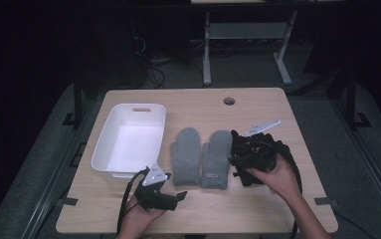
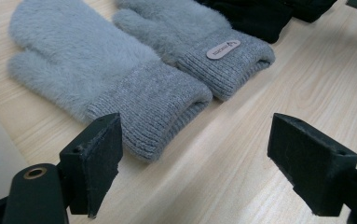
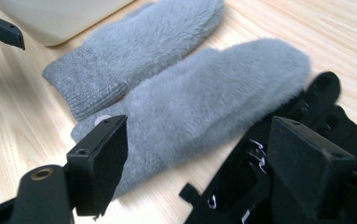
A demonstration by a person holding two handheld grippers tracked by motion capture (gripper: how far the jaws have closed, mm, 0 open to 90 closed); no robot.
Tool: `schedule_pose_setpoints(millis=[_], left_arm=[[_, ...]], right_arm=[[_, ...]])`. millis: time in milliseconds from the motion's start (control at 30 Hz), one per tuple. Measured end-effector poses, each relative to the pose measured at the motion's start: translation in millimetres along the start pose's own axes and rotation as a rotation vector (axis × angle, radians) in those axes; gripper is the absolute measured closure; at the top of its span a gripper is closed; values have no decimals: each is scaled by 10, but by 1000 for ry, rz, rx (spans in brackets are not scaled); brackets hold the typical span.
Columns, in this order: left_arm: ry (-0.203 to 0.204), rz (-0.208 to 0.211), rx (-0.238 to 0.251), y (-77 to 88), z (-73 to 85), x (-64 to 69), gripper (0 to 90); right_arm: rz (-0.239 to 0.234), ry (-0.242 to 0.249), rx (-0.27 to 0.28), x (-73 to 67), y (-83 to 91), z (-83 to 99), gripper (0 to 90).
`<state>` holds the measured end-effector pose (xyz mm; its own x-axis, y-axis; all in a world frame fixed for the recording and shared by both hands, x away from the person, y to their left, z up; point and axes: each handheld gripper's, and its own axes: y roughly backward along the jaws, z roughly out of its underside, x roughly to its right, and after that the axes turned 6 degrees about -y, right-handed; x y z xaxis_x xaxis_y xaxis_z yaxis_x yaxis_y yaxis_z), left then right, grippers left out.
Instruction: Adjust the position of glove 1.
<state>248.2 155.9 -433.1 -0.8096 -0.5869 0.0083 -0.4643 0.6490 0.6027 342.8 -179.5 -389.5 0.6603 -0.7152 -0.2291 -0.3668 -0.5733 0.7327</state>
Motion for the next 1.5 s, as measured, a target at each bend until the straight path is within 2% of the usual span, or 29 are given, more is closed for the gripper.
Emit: schedule_pose_setpoints(millis=[100,167,333,433,500,567,767,833,933,1233,1300,1333,1500], left_arm=[[-3,0,-5,5,4,-1,178],[-3,0,-6,6,7,-1,178],[3,-1,-3,4,12,2,178],[2,0,-4,3,12,3,178],[1,0,-4,2,13,4,178],[1,1,-5,2,15,5,178],[2,-2,-5,10,16,3,179],[3,-3,-5,15,18,3,179],[3,-5,-3,22,21,1,179],[-8,-3,-14,16,24,25,180],[-9,-4,-14,21,27,30,180],[-8,-5,-13,26,28,34,180],[-6,-9,-7,39,30,32,180]], right_arm=[[-7,5,-15,-16,-46,-51,205],[-16,29,-31,-42,-126,-116,207],[-24,37,-52,-67,-230,-179,215],[-25,62,-91,-77,-383,-214,224],[-25,60,-97,-79,-421,-222,227],[-32,59,-126,-72,-546,-240,251],[-27,75,-175,-60,-742,-243,295],[-6,85,-219,-46,-854,-218,319],[8,84,-230,-44,-923,-180,348],[48,108,-213,-113,-941,-114,484],[56,114,-216,-142,-939,-111,546],[53,115,-218,-165,-935,-108,599],[27,93,-208,-140,-925,-93,673]])
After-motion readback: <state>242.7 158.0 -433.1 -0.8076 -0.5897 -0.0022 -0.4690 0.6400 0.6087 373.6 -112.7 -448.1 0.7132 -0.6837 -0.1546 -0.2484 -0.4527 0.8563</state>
